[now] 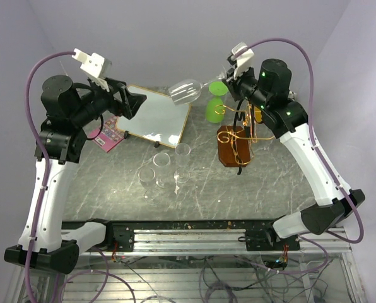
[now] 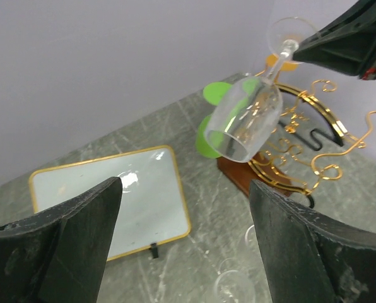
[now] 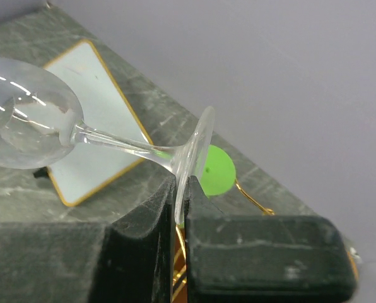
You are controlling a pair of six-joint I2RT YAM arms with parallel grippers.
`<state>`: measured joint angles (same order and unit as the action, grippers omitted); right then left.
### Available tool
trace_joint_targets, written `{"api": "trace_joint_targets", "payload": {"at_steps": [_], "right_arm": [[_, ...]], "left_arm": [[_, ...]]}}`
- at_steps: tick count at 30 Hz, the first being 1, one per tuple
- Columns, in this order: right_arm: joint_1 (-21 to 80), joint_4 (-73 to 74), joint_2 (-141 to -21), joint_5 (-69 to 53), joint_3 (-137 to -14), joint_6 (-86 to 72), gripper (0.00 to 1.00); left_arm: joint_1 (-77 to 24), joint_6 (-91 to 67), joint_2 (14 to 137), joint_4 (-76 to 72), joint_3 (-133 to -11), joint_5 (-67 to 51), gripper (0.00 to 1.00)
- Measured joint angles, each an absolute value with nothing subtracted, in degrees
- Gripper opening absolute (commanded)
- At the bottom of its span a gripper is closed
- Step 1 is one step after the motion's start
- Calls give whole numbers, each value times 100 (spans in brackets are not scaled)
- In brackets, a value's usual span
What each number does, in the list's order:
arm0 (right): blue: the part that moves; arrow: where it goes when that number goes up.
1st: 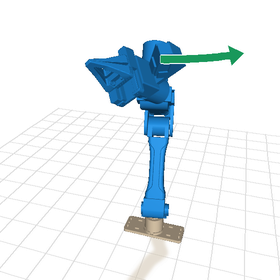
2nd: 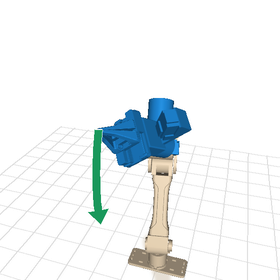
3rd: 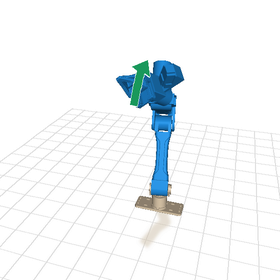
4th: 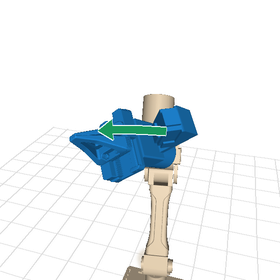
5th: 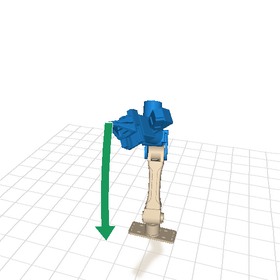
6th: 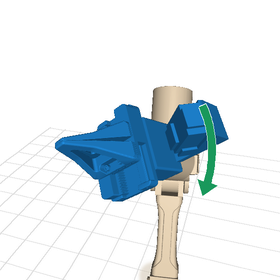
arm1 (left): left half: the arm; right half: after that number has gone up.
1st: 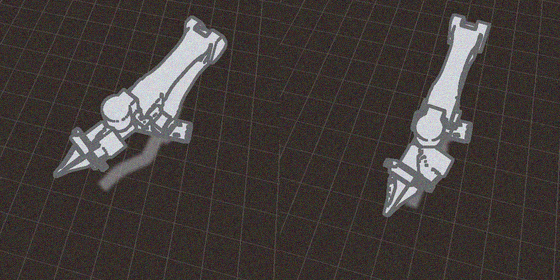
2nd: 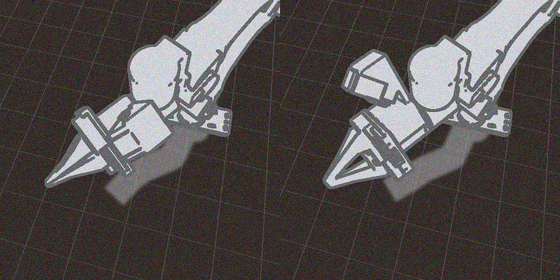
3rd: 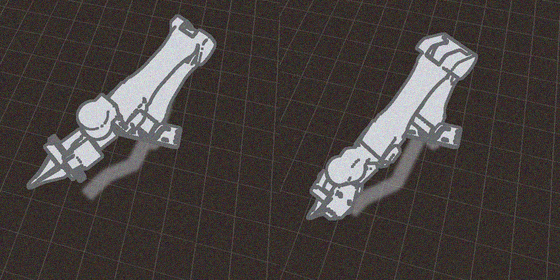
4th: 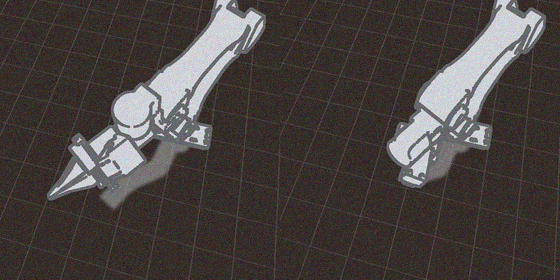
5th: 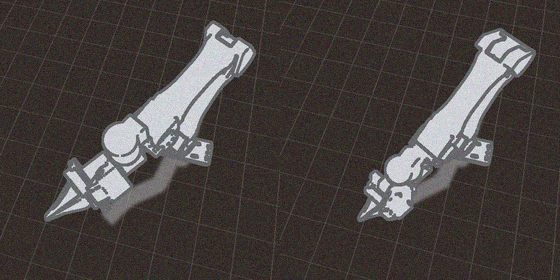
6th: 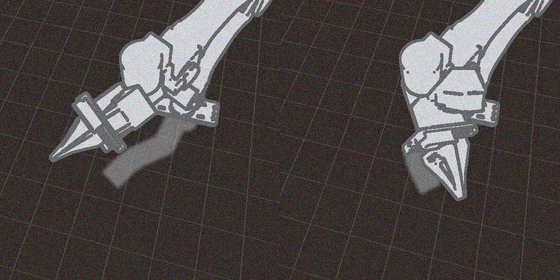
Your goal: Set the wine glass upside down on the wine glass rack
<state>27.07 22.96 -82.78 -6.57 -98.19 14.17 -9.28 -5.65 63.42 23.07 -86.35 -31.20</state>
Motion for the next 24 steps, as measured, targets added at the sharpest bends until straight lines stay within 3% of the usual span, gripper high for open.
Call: {"api": "trace_joint_targets", "payload": {"at_steps": [11,24], "right_arm": [[2923,2993,-8243,30,-9765,3074,0],[3354,3170,-8232,657,-9437,3852,0]], "left_arm": [[-928,246,6274,2655,-8423,-2709,92],[-928,845,6132,2847,-7996,-2556,90]]}}
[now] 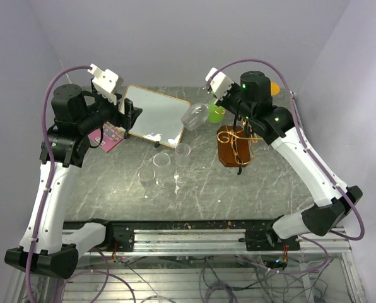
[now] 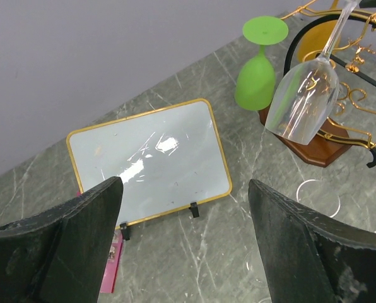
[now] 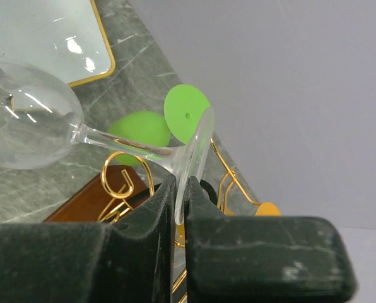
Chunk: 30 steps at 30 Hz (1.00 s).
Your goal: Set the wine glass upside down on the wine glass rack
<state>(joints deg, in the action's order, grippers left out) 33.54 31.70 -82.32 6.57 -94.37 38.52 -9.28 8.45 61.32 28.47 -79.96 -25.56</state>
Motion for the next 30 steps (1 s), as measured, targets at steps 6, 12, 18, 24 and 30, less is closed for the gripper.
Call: {"api": "trace_joint_targets", "payload": {"at_steps": [6,12,18,24,30], "right_arm": [[3540,3247,-8232,910,-9437,4110,0],[3721,3400,-8232,1149,-9437,4414,0],[3802,3409,-8226,1426,-9345,4746,0],[3924,3435,-8187,1599,-9074,5120,0],[3940,3476,-8027,1780,-8757,5415,0]], "left_arm": [[-928,991,6060,2915,-7942,-2578,90],[-928,1079,6040,2952,-7933,-2613,90],[-928,1116,6042,2989,-7900,-2617,89],[-928,1120,6042,2989,-7900,-2620,89],[-928,1157,6042,2989,-7889,-2620,89]]}}
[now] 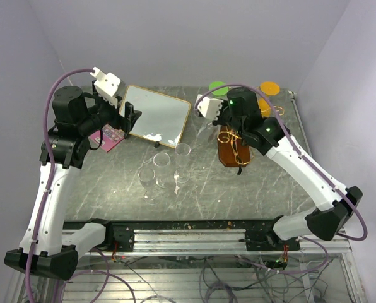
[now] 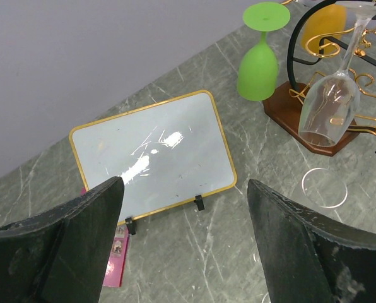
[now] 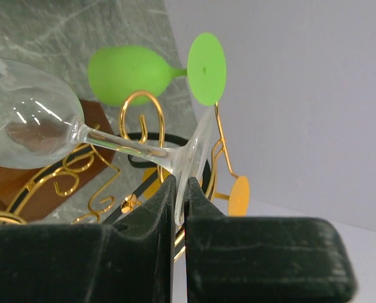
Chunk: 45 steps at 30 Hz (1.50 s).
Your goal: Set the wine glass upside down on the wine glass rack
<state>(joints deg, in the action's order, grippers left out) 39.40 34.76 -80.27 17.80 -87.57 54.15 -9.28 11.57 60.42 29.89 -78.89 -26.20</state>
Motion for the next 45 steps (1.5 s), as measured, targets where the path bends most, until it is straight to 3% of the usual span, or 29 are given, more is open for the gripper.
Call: {"api": "trace_joint_targets", "payload": {"at_steps": [18,45], "right_arm": [[3938,3109,-8114,3020,-8313,6053,0],[3972,2851,-8774,3208,-8656,6066,0]], "left_arm": [[-928,1245,6042,2998,-7863,-2624,89],[-928,1315,5994,3030,-7856,-2711,89]]}}
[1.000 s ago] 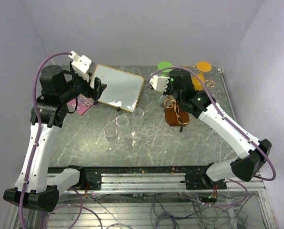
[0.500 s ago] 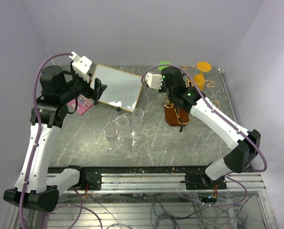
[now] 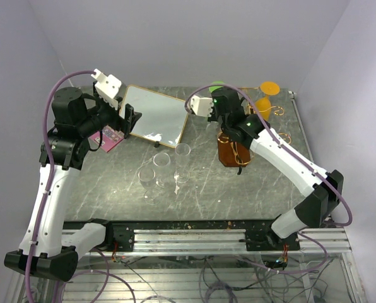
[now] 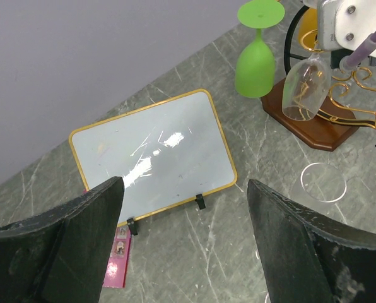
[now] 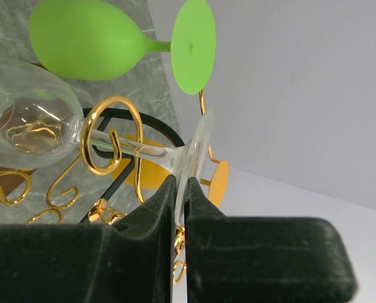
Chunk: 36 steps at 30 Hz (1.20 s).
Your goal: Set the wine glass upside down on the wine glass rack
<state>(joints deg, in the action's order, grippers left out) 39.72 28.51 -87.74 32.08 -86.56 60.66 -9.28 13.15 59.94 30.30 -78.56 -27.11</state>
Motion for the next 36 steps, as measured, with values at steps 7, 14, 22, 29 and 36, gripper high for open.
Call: {"api": "trace_joint_targets", "payload": {"at_steps": [7,14,22,29,36], "right_arm": [[4042,2757,-8805,3170,-8656,6123,0],[4134,2735,-8805,3105,-8656,6184,0],[4176,2825,-8805,3028,-8654,6178,1],[4200,2904,-8805,2934,-8580,6134,2],[4252,3006,-8805,2867,-8466,6130,3]], "left_arm": [[-928,1326,5988,3030,-7854,-2720,90],[-928,1334,5944,3035,-7819,-2722,89],[-928,1361,5920,3035,-7819,-2718,90],[-928,1387,5918,3039,-7787,-2711,90],[-928,1437,5913,3052,-7717,-2681,90]]}}
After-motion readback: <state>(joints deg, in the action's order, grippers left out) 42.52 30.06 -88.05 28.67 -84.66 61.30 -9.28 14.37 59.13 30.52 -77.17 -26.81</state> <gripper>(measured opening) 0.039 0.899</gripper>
